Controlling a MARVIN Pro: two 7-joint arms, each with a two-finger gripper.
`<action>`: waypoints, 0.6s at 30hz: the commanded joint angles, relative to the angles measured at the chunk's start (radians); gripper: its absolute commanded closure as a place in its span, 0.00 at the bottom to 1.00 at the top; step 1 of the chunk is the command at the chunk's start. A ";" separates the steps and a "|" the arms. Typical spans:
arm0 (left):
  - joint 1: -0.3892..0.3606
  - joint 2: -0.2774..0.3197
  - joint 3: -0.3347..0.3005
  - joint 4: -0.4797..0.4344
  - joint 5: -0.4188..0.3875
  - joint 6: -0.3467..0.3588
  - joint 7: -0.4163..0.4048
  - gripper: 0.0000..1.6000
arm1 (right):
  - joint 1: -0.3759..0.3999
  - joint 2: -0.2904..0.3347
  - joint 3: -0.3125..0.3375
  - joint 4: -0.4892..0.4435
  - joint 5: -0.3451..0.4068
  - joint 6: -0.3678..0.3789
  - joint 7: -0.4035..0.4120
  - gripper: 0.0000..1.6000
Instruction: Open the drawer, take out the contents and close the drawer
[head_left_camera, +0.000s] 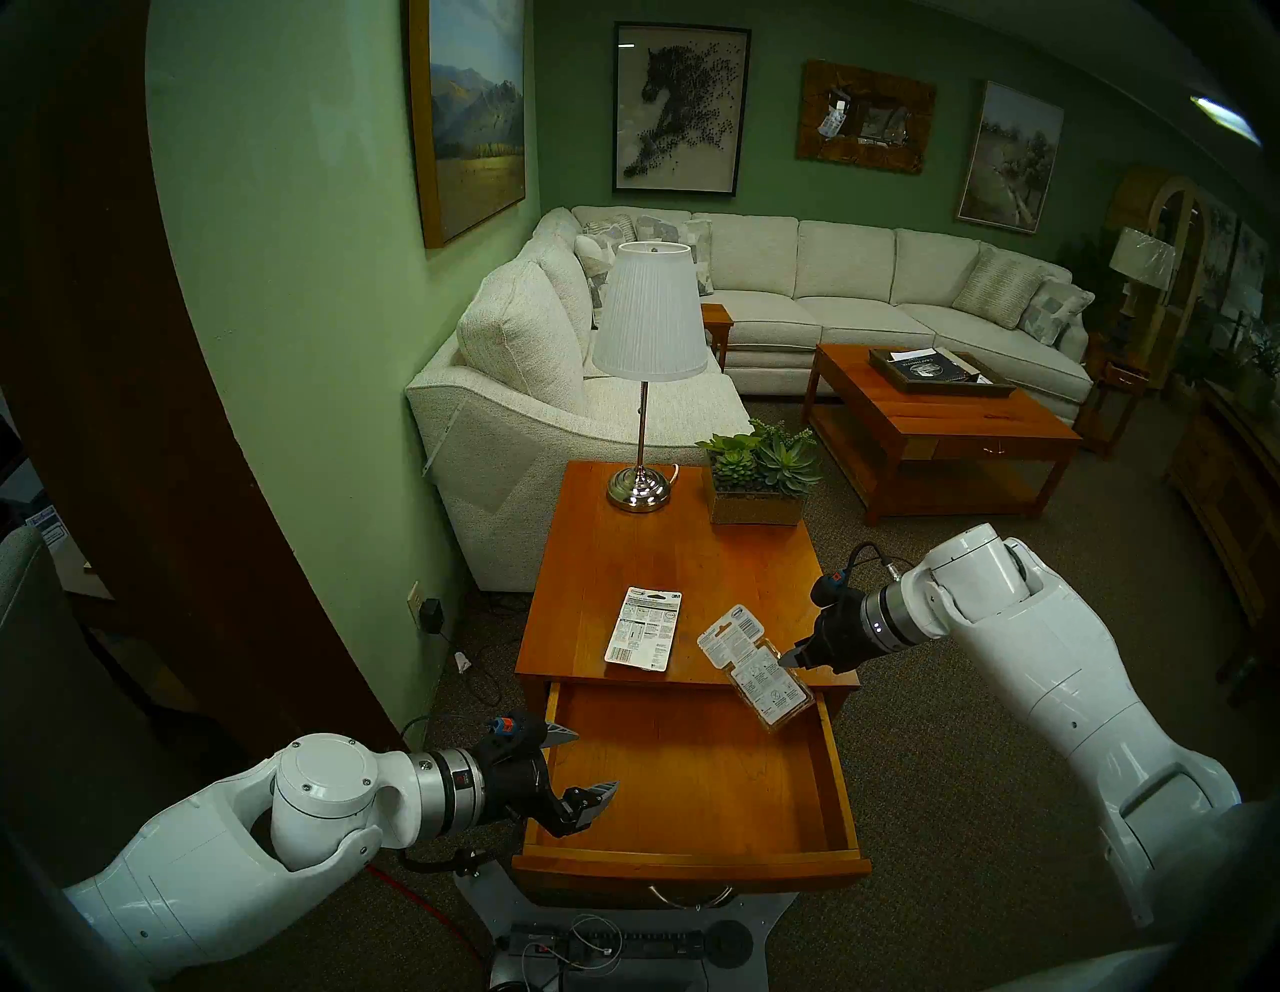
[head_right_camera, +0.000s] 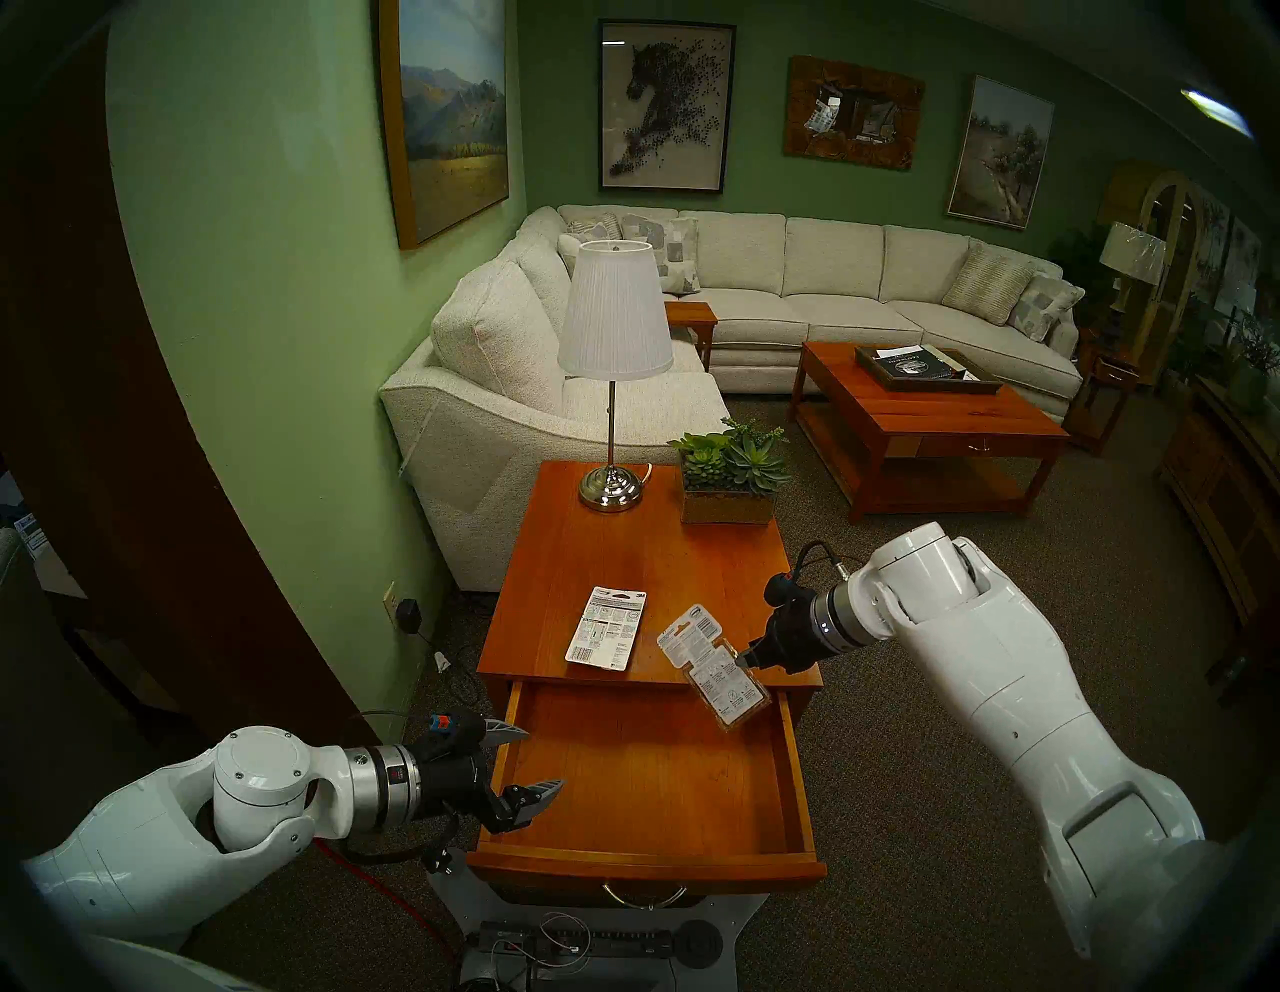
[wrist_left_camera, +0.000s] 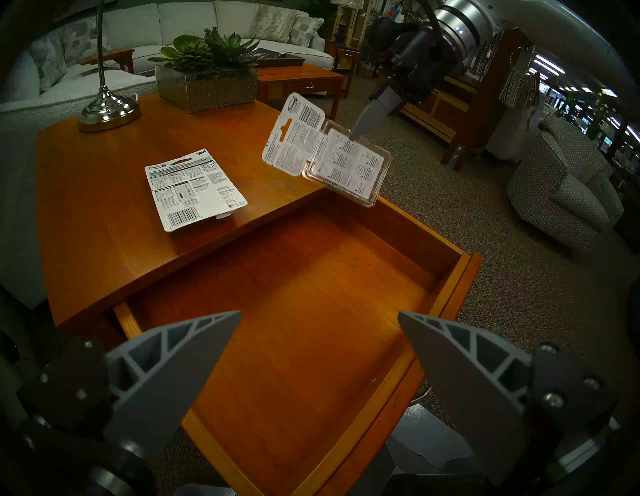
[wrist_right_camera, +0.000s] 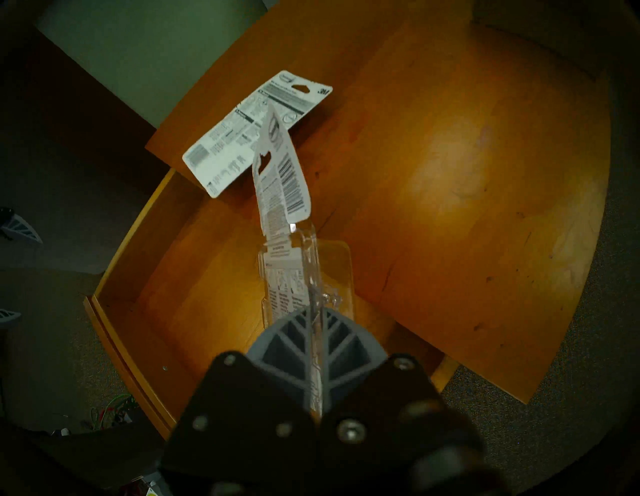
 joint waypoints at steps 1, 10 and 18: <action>-0.011 0.000 -0.010 -0.022 -0.001 -0.009 -0.001 0.00 | 0.110 -0.059 0.033 0.036 0.022 -0.001 0.037 1.00; -0.012 -0.001 -0.009 -0.021 -0.001 -0.008 -0.001 0.00 | 0.183 -0.157 0.061 0.138 0.021 -0.016 -0.005 1.00; -0.012 -0.001 -0.009 -0.020 -0.001 -0.008 -0.002 0.00 | 0.234 -0.233 0.093 0.256 0.024 -0.026 -0.014 1.00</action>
